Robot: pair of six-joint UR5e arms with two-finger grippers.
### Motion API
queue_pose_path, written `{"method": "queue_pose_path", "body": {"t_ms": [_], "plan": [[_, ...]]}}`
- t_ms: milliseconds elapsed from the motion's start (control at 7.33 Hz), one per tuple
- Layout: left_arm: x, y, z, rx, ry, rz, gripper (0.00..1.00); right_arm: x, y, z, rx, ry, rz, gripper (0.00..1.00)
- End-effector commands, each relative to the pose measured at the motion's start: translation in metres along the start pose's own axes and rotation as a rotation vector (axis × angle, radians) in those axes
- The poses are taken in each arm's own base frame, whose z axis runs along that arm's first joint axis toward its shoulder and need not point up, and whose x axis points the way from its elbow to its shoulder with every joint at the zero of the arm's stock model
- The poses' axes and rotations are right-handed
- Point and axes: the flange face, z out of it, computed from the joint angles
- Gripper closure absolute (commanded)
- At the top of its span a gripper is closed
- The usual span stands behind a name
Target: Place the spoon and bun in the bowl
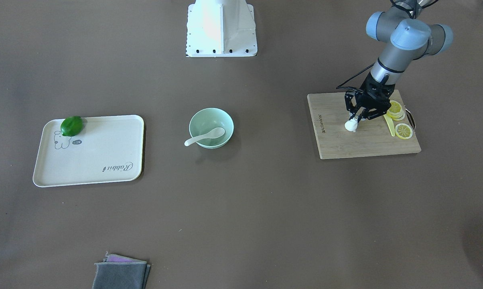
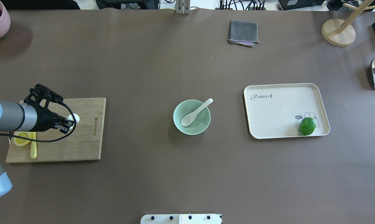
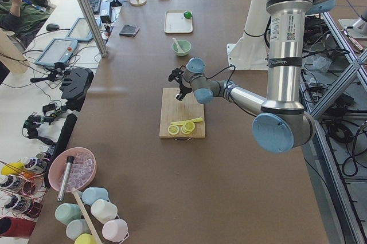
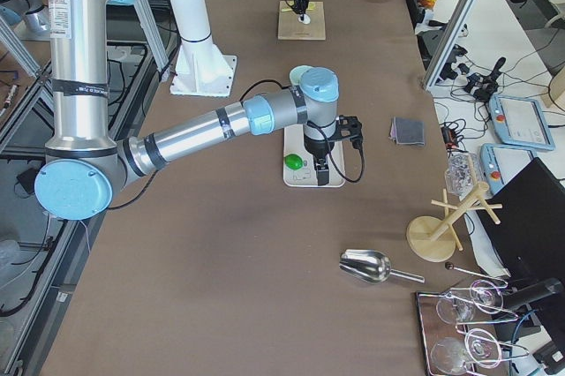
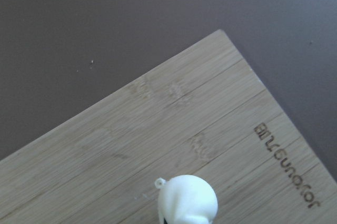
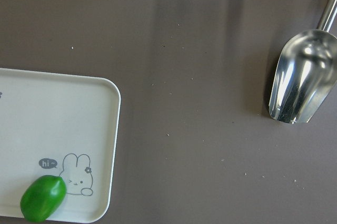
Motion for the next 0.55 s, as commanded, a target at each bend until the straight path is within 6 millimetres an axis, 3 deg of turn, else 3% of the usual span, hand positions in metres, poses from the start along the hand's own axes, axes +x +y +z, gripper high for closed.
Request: {"method": "queue_pose_path", "body": {"t_ms": [0, 136, 273, 409], "plan": [[0.038, -0.044, -0.013, 0.081, 0.064, 0.008, 0.8, 0.005, 0.006, 0.004, -0.011, 0.004, 0.006, 0.0], [0.067, -0.08, -0.012, 0.122, 0.111, -0.076, 0.79, 0.011, 0.013, 0.009, -0.024, 0.007, 0.018, 0.0], [0.109, -0.104, 0.0, 0.13, 0.169, -0.103, 0.77, 0.024, 0.025, 0.014, -0.041, 0.017, 0.046, 0.0], [0.165, -0.114, 0.015, 0.111, 0.238, -0.116, 0.74, 0.038, 0.035, 0.015, -0.048, 0.024, 0.049, 0.0]]}}
